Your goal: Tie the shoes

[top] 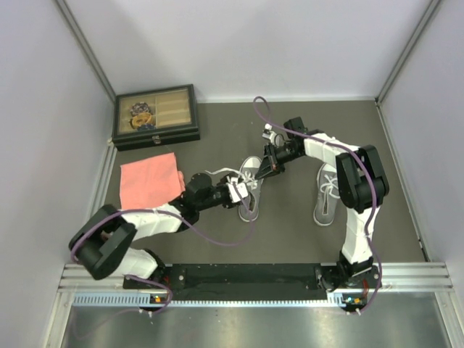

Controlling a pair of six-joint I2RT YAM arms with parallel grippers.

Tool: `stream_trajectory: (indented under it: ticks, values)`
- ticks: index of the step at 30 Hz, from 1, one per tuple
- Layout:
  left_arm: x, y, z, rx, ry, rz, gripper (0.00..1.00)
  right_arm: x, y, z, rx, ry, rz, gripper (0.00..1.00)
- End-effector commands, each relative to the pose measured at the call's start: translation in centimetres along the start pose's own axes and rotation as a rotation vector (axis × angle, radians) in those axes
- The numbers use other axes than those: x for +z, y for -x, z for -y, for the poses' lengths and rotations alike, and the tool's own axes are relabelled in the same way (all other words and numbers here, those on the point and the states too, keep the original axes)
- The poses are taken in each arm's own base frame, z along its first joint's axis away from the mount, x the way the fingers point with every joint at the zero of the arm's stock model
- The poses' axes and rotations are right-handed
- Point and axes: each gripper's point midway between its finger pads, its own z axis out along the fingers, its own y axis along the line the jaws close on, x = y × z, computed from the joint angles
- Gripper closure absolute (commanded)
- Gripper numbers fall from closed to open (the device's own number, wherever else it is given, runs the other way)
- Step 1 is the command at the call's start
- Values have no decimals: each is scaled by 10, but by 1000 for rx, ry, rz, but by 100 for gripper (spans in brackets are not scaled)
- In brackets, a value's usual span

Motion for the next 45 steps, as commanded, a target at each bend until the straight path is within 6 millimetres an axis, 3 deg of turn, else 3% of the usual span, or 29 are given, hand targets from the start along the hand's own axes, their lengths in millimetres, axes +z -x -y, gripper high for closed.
stream_trajectory:
  ticks: [1,2,4,5,8,9,11,12,14,19,28,29,30,32,33,34,45]
  values:
    - [-23,3,-8,-28,3,-42,40,-11,14,-29,-137,7,62,100]
    - [-32,-11,-15,-59,5,-89,39,-12,15,-30,-147,5,66,100]
    - [-39,-13,-24,-69,-36,-87,38,-14,16,-31,-158,-5,71,100]
    - [-51,-36,-36,-77,-42,-151,39,-15,18,-32,-170,-10,75,100]
    - [-54,-59,-72,-58,-43,-213,38,-18,22,-34,-205,-29,85,100]
    - [-59,-76,-64,-99,-105,-284,38,-19,23,-33,-210,-41,84,100]
    - [-51,-83,-84,-80,-172,-292,37,-19,24,-34,-229,-47,84,100]
    - [-52,-93,-78,-107,-220,-337,38,-18,23,-33,-227,-56,80,100]
    - [-38,-101,-92,-82,-252,-352,38,-18,24,-32,-231,-61,78,100]
    - [-18,-117,-89,-119,-353,-366,39,-18,22,-28,-232,-89,67,100]
    - [-14,-161,-85,-134,-380,-506,50,-20,18,-27,-231,-100,55,100]
    - [-14,-163,-86,-135,-376,-517,52,-21,18,-28,-232,-100,55,100]
    - [-15,-166,-86,-136,-375,-535,65,-20,17,-27,-229,-98,49,100]
    - [-21,-172,-88,-137,-373,-574,76,-20,16,-27,-232,-98,47,100]
    - [-27,-174,-82,-152,-397,-594,91,-21,15,-26,-229,-101,43,100]
    - [-31,-171,-85,-145,-393,-593,100,-21,14,-26,-231,-103,41,100]
    - [-92,-152,-89,-157,-315,-599,100,-30,6,-14,-260,-182,37,100]
